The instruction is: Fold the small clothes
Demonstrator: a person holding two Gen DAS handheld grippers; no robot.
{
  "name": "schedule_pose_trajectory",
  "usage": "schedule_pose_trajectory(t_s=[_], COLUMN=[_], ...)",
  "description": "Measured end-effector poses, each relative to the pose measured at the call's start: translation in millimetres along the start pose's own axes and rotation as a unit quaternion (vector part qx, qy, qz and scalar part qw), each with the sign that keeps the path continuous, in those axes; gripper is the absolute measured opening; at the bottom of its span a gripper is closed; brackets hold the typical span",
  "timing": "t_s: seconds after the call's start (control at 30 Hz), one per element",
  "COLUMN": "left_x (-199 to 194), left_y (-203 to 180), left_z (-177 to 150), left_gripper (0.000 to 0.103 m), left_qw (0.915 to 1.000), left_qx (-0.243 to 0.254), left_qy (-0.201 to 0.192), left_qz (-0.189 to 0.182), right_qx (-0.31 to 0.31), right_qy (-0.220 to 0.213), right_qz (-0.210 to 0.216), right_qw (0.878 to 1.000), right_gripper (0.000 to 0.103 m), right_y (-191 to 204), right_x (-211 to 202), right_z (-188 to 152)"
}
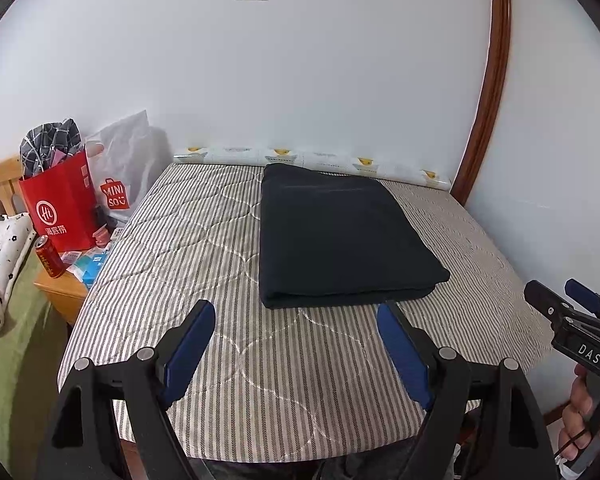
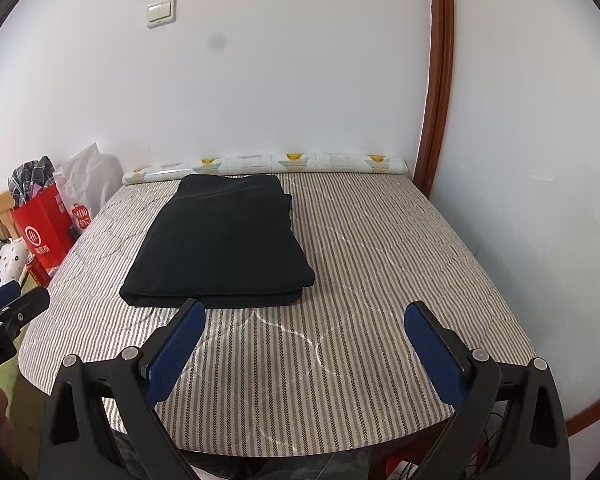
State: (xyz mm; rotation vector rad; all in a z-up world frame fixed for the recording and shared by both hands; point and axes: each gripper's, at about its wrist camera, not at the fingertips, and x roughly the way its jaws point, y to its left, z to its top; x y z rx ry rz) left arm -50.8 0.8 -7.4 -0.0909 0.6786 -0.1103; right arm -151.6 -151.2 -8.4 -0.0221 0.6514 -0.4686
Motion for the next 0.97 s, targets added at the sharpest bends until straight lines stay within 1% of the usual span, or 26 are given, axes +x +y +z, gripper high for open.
schedule_pose_trajectory(t_s=[0.3, 0.47, 0.57, 0.9, 0.97], left_x=[-2.1, -2.9, -3.4, -3.9, -0.3], left_y=[1.9, 2.3, 2.3, 5.1, 7.2], left_z=[-0.6, -1.1, -0.8, -0.2, 0.8], left_gripper=[0.082, 0.082, 0.082, 0.082, 0.084], left_qw=[1.0000, 1.0000, 1.0000, 0.9999, 1.0000], left_qx=[-0.004, -0.004, -0.004, -0.008, -0.009], left_qy=[0.000, -0.001, -0.002, -0.003, -0.002], left_qz=[-0.005, -0.009, -0.008, -0.008, -0.004], right_qx=[0.001, 0.005, 0.004, 0.001, -0.003], right_qy=[-0.003, 0.002, 0.005, 0.003, -0.001], right_qz=[0.003, 0.014, 0.004, 0.000, -0.003], right_qw=[1.000, 1.000, 1.000, 1.000, 1.000], right_gripper=[0.099, 0.099, 0.099, 0.099, 0.099], right_y=[-1.1, -3.4, -2.2, -0.6, 0.1], right_x=[-3.5, -0.7, 1.0, -0.1, -0.9], right_z=[-0.2, -0.9, -1.6, -1.9, -1.8])
